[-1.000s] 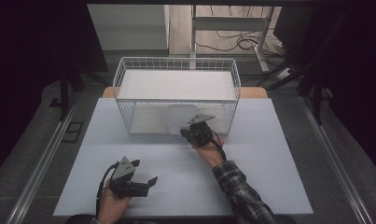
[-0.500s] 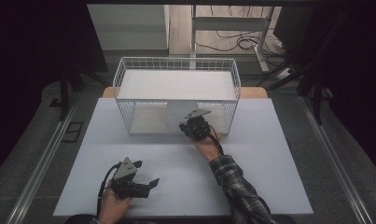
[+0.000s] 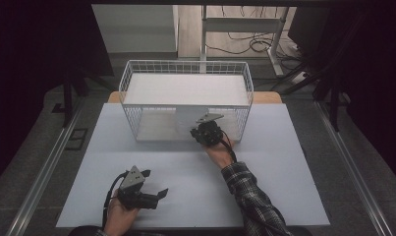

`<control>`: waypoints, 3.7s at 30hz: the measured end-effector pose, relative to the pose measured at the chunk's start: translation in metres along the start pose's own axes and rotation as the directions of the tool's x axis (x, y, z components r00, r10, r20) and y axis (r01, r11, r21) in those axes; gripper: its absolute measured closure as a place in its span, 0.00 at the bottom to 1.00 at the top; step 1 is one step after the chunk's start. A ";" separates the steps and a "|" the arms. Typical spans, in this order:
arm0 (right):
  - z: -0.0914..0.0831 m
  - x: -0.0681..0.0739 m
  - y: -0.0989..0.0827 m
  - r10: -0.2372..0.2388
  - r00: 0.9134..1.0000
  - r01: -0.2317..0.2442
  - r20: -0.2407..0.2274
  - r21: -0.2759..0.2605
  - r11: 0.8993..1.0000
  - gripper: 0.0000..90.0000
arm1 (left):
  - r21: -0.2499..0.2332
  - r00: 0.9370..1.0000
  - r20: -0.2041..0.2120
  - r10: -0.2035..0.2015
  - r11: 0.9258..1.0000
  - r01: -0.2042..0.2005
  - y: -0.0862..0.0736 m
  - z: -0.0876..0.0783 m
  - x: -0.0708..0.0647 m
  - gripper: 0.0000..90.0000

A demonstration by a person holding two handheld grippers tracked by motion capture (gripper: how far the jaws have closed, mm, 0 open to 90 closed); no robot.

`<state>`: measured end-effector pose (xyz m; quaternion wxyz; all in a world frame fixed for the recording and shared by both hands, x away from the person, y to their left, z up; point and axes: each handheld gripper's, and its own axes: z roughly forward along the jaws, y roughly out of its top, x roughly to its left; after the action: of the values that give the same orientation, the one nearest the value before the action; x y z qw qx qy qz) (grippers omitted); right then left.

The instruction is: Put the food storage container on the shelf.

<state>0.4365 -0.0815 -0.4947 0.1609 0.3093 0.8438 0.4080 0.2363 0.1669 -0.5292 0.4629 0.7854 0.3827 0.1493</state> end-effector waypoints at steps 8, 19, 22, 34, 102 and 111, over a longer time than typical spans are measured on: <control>-0.012 0.008 -0.003 -0.004 1.000 0.004 -0.028 -0.010 1.000 0.74 | -0.001 0.999 0.027 -0.028 1.000 0.028 0.001 -0.001 0.000 0.07; -0.021 0.014 -0.014 0.001 0.996 -0.001 -0.090 0.002 1.000 0.44 | 0.002 1.000 0.022 -0.017 1.000 0.017 0.001 0.000 0.000 0.07; -0.023 0.015 -0.017 -0.021 0.996 0.021 -0.084 0.006 1.000 0.36 | 0.007 1.000 0.021 -0.013 1.000 0.013 0.001 0.001 -0.001 0.07; -0.031 0.023 -0.025 -0.054 0.994 0.056 -0.098 0.018 0.998 0.15 | -0.004 1.000 0.026 -0.018 1.000 0.018 0.001 -0.002 0.001 0.07; -0.133 0.034 -0.093 -0.028 0.998 0.026 -0.055 -0.024 0.999 0.00 | -0.026 0.998 -0.044 -0.051 0.998 0.050 -0.009 -0.033 0.024 0.06; -0.148 0.028 -0.102 -0.016 1.000 0.016 -0.026 -0.026 1.000 0.00 | -0.043 0.995 -0.080 -0.056 0.998 0.053 -0.015 -0.047 0.029 0.06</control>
<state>0.2977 -0.1989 -0.4845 0.1572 0.2951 0.8429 0.4215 0.2207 0.2209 -0.5207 0.4668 0.7584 0.4193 0.1761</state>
